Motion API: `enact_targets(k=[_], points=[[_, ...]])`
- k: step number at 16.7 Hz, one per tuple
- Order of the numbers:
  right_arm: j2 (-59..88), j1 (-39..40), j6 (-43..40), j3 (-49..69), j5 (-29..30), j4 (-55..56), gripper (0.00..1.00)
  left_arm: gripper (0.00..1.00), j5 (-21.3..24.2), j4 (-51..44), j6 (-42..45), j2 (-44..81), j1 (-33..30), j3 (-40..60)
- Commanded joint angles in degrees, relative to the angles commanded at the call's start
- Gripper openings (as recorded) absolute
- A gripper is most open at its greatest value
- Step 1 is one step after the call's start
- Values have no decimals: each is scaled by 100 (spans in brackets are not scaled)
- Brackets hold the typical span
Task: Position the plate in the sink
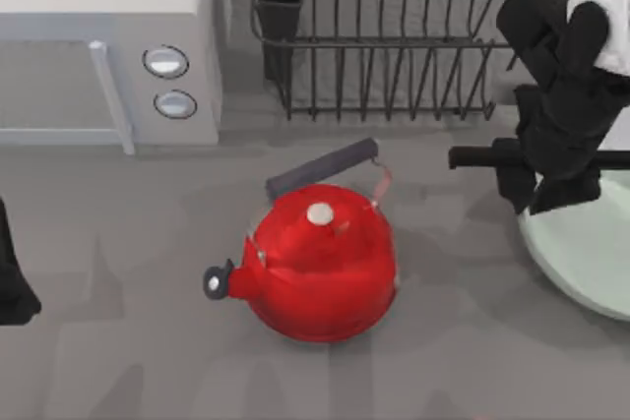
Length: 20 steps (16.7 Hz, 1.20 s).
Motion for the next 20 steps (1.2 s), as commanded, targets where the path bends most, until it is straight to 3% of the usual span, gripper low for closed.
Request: enact_targets(k=[6, 10, 20], points=[[-31, -25, -25, 2835, -3, -2915, 0, 100, 0, 0, 0, 0, 0, 0], [-159, -59, -61, 4107, -5, -4208, 0, 100, 0, 0, 0, 0, 0, 0], [5, -182, -206, 4634, -7, -4561, 0, 100, 0, 0, 0, 0, 0, 0]])
